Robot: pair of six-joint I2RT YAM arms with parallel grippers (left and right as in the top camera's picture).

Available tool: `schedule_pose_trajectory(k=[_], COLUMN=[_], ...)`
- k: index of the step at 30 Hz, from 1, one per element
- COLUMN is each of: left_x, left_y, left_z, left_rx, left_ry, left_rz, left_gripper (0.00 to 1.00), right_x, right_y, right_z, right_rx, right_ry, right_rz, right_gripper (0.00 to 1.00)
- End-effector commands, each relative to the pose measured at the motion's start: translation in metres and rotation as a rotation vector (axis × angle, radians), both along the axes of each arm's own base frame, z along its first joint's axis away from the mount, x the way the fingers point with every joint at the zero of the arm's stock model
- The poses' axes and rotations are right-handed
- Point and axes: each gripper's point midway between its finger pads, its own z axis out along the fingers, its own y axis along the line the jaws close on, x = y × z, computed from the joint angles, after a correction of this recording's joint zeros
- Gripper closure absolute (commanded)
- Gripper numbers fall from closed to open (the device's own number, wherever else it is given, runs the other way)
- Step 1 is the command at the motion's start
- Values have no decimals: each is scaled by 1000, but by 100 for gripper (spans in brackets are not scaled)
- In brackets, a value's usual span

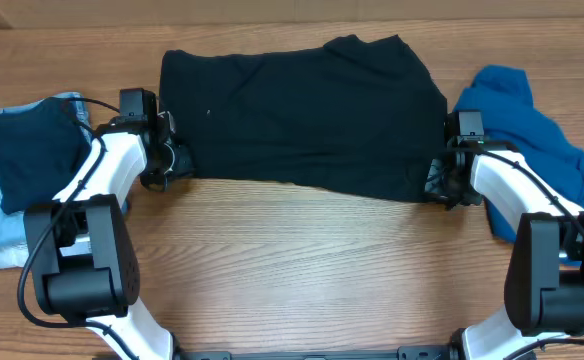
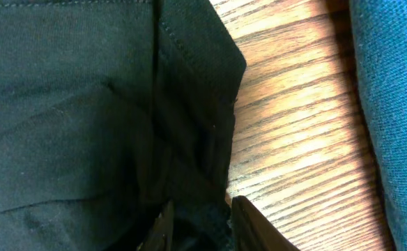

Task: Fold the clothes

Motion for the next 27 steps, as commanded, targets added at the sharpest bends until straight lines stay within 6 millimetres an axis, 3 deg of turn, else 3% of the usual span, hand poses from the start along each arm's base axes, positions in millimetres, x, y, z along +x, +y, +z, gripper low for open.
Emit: schedule_pose_trajectory(k=[1,14,15,17,18,22,24,27], left_x=[9,7,7,6,6,8,13,40], left_y=[-5,4,4,4,4,-1,-2,1], left_z=[5,3,3,3,3,4,11,57], left_rx=[-9,43,43,43,43,18,11,24], left_ry=[-31,-20,-20,-19,-19,-26,-48,-179], left_rz=[-19,-16,-16,-17,-17,-27,-33,-30], left_gripper=[70,65,68,92,96,96,96,96], right_x=[-2,-5,-5,-5,-5,-6,-6,-5], right_y=[-1,-1,-1,-1,-1,-1,-1,-1], right_z=[-3,-3,-3,-3,-3,-3,-3,-3], right_rx=[9,9,9,9,9,9,9,9], right_ry=[7,17,17,18,18,21,20,17], right_rz=[-12,-12,-12,-12,-12,-11,-11,-11], right_gripper=[68,64,64,64,64,64,64,64])
